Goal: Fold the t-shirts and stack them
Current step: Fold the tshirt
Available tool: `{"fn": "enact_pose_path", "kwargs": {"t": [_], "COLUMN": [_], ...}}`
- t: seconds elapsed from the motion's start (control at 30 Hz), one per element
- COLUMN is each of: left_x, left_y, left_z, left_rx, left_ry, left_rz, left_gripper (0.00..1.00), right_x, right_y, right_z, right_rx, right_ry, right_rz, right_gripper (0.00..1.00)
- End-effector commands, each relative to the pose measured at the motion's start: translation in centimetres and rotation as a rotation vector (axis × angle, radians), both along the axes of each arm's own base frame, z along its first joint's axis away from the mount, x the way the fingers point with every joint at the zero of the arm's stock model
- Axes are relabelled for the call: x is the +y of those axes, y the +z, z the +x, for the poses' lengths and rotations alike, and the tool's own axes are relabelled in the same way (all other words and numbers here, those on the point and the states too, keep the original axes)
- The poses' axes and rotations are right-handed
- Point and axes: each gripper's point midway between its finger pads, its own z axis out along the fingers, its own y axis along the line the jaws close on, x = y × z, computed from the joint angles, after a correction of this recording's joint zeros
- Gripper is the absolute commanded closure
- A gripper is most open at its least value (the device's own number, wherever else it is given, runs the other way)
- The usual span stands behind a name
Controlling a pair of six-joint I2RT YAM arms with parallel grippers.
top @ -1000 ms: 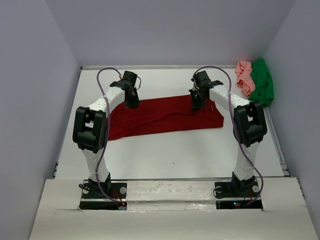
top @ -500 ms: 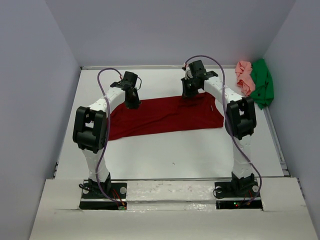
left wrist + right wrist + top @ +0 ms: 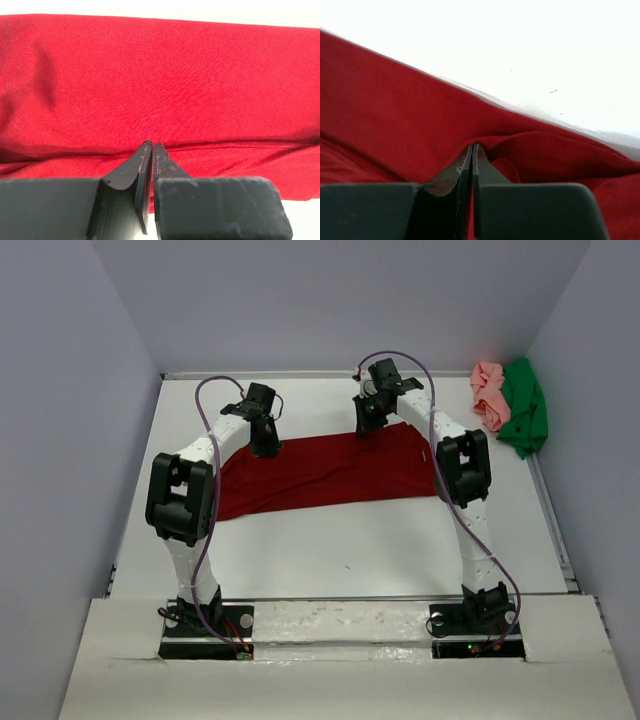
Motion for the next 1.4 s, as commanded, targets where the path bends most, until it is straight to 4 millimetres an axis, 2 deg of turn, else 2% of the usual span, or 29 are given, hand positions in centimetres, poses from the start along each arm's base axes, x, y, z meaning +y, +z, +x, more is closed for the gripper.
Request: {"fn": "enact_pose_path", "kwargs": {"t": [0.0, 0.07, 0.13, 0.17, 0.23, 0.27, 0.33, 0.4, 0.47, 0.5, 0.53, 0.57, 0.6, 0.63, 0.67, 0.7, 0.73, 0.77, 0.8, 0.83, 0.93, 0.97, 1.0, 1.1, 1.23, 1.37], "left_x": [-0.3, -0.3, -0.3, -0.3, -0.8, -0.8, -0.5, 0.9, 1.8, 2.1, 3.1, 3.5, 3.7, 3.6, 3.2, 2.7, 2.1, 1.7, 1.7, 1.2, 1.2, 1.4, 2.0, 2.8, 2.8, 2.9], "left_y": [1.6, 1.4, 1.1, 1.1, 1.0, 1.0, 1.1, 1.6, 2.4, 3.1, 4.0, 4.5, 5.0, 5.2, 5.3, 5.7, 5.8, 6.1, 6.2, 6.1, 6.3, 5.3, 4.6, 2.5, 1.1, -0.4], "left_z": [0.2, 0.1, 0.1, 0.1, -0.1, -0.1, -0.1, 0.1, 0.3, -0.1, 0.3, 0.2, -0.2, -0.4, -0.6, -0.8, -1.1, -1.5, -1.7, -2.3, -3.2, -3.5, -4.0, -4.4, -4.4, -4.8], "left_rx": [-0.04, -0.035, -0.03, -0.032, -0.024, -0.022, -0.027, -0.055, -0.084, -0.096, -0.124, -0.133, -0.138, -0.138, -0.139, -0.145, -0.135, -0.139, -0.144, -0.136, -0.141, -0.117, -0.088, -0.025, 0.01, 0.047], "left_ry": [-0.025, -0.025, -0.027, -0.027, -0.038, -0.037, -0.029, 0.018, 0.051, 0.053, 0.08, 0.089, 0.095, 0.079, 0.063, 0.049, 0.032, 0.026, 0.028, 0.013, 0.029, 0.032, 0.059, 0.087, 0.087, 0.083], "left_rz": [-0.005, -0.006, -0.005, -0.005, -0.031, -0.031, -0.021, 0.047, 0.105, 0.14, 0.205, 0.235, 0.269, 0.262, 0.238, 0.209, 0.174, 0.143, 0.14, 0.124, 0.12, 0.138, 0.166, 0.223, 0.239, 0.257], "left_gripper": [0.85, 0.85, 0.85, 0.85, 0.85, 0.85, 0.86, 0.86, 0.86, 0.9, 0.95, 1.0, 1.0, 1.0, 1.0, 1.0, 1.0, 1.0, 1.0, 1.0, 1.0, 1.0, 1.0, 1.0, 1.0, 1.0], "right_x": [1.4, 1.3, 1.5, 1.6, 1.9, 2.0, 2.0, 1.2, -0.1, -1.3, -1.8, -2.3, -4.4, -5.5, -6.2, -7.0, -7.8, -7.9, -8.3, -9.9, -11.8, -12.1, -11.9, -10.8, -10.9, -11.1], "right_y": [1.5, 1.6, 1.7, 1.7, 2.0, 2.1, 1.8, 2.1, 3.4, 3.8, 4.0, 6.3, 5.4, 5.7, 7.9, 8.0, 6.2, 7.6, 7.3, 5.5, 5.1, 4.1, 3.9, 3.8, 3.7, 2.6], "right_z": [0.6, 1.0, 1.3, 1.3, 1.7, 1.8, 2.1, 3.0, 3.6, 3.7, 2.9, 2.4, 1.7, 1.1, 0.3, -0.4, -2.3, -3.4, -4.3, -5.6, -7.3, -8.2, -8.5, -9.0, -9.2, -9.2], "right_rx": [-0.034, -0.056, -0.068, -0.068, -0.08, -0.085, -0.088, -0.119, -0.151, -0.153, -0.126, -0.148, -0.131, -0.13, -0.152, -0.146, -0.091, -0.107, -0.093, -0.071, -0.07, -0.039, -0.027, -0.016, -0.016, 0.008], "right_ry": [0.052, 0.078, 0.083, 0.088, 0.095, 0.101, 0.107, 0.07, 0.001, -0.072, -0.097, -0.134, -0.209, -0.26, -0.304, -0.331, -0.34, -0.353, -0.354, -0.386, -0.443, -0.453, -0.447, -0.421, -0.425, -0.415], "right_rz": [0.036, 0.024, 0.027, 0.031, 0.042, 0.043, 0.04, -0.005, -0.06, -0.104, -0.118, -0.113, -0.197, -0.229, -0.223, -0.247, -0.28, -0.275, -0.281, -0.348, -0.408, -0.419, -0.405, -0.338, -0.34, -0.368], "right_gripper": [0.93, 0.89, 0.76, 0.76, 0.64, 0.54, 0.46, 0.42, 0.42, 0.43, 0.45, 0.47, 0.54, 0.61, 0.72, 0.94, 1.0, 1.0, 1.0, 1.0, 1.0, 1.0, 1.0, 1.0, 1.0, 1.0]}}
